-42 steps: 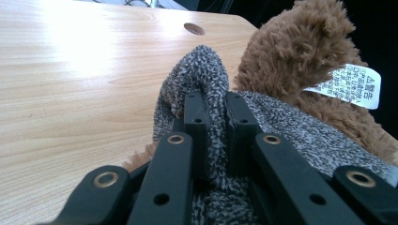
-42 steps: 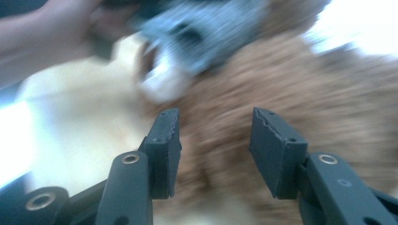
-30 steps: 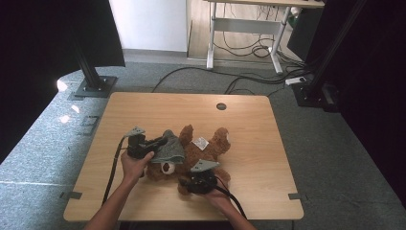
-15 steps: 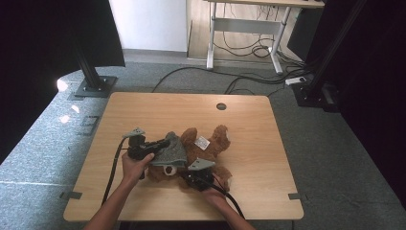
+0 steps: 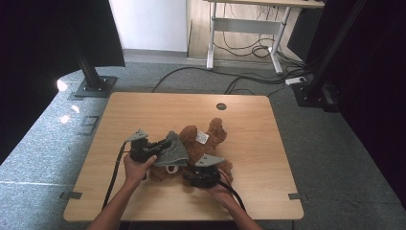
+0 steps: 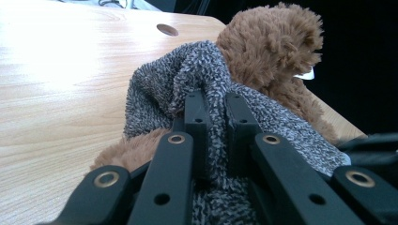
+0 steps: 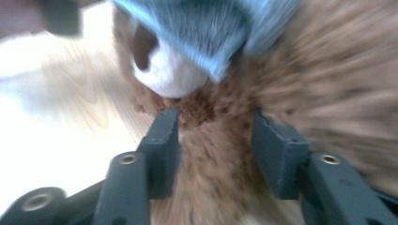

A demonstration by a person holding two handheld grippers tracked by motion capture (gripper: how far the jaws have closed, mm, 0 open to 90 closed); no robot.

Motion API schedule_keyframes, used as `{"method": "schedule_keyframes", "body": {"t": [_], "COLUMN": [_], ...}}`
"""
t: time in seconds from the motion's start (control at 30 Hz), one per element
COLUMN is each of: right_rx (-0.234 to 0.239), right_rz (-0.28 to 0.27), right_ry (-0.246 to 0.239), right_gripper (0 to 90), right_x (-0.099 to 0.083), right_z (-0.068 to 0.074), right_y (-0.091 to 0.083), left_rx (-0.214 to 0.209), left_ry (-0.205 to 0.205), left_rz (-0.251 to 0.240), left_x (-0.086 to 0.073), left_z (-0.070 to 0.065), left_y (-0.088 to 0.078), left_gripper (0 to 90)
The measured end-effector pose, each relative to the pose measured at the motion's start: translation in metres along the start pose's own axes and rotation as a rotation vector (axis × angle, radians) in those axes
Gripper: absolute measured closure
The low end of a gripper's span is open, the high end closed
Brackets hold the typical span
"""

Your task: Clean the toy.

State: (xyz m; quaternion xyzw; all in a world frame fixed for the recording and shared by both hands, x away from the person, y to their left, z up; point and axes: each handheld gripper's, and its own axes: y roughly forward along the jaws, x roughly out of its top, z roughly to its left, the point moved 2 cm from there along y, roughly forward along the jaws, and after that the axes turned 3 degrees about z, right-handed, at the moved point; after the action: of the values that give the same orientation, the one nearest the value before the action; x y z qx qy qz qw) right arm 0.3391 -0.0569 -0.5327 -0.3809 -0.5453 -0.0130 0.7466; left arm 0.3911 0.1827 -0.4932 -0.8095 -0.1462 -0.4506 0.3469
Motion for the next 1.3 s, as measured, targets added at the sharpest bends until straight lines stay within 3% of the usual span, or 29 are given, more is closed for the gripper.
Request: {"method": "schedule_keyframes", "body": {"t": [0.1, 0.17, 0.23, 0.33, 0.43, 0.6, 0.7, 0.83, 1.0, 1.07, 1.17, 1.27, 1.3], "right_rx": [-0.09, -0.151, -0.157, -0.126, -0.13, -0.132, -0.121, -0.075, -0.082, -0.084, -0.087, -0.095, -0.096], "right_rz": [-0.088, -0.096, -0.073, -0.009, 0.006, -0.035, -0.041, -0.039, -0.018, -0.02, -0.028, -0.031, -0.031], "right_ry": [-0.009, 0.043, 0.089, 0.138, 0.107, 0.09, 0.087, 0.114, 0.11, 0.109, 0.114, 0.109, 0.109], "right_gripper": [46.5, 42.0, 36.5, 27.8, 27.6, 66.3, 74.7, 77.4, 77.9, 77.9, 77.9, 77.6, 77.5], "right_x": [0.007, 0.011, 0.012, 0.01, 0.01, 0.004, -0.011, -0.033, -0.035, -0.035, -0.036, -0.037, -0.037], "right_z": [-0.01, -0.029, -0.045, -0.062, -0.062, -0.058, -0.047, -0.04, -0.037, -0.036, -0.035, -0.034, -0.034], "right_y": [-0.034, -0.048, -0.05, -0.039, -0.026, -0.024, -0.027, -0.035, -0.037, -0.036, -0.036, -0.036, -0.036], "left_rx": [-0.002, -0.004, -0.008, -0.018, -0.016, -0.046, -0.109, -0.205, -0.257, -0.276, -0.267, -0.22, -0.185], "left_ry": [0.001, 0.0, -0.004, -0.003, -0.009, -0.032, -0.054, -0.097, -0.112, -0.098, -0.064, -0.03, -0.016], "left_rz": [-0.001, 0.0, -0.002, -0.003, -0.003, -0.002, 0.004, 0.002, -0.037, -0.034, 0.011, 0.063, 0.074], "left_x": [0.0, 0.0, -0.001, -0.003, -0.003, -0.005, -0.008, -0.004, 0.019, 0.029, 0.038, 0.037, 0.036], "left_z": [-0.001, -0.001, -0.001, -0.001, 0.0, 0.0, -0.007, -0.019, -0.032, -0.041, -0.057, -0.067, -0.07], "left_y": [0.0, 0.0, -0.001, -0.001, -0.001, -0.004, -0.011, -0.024, -0.027, -0.022, -0.003, 0.018, 0.024], "left_gripper": [81.6, 81.6, 81.7, 81.7, 81.7, 81.7, 81.6, 81.3, 81.2, 81.2, 81.0, 80.6, 80.5]}}
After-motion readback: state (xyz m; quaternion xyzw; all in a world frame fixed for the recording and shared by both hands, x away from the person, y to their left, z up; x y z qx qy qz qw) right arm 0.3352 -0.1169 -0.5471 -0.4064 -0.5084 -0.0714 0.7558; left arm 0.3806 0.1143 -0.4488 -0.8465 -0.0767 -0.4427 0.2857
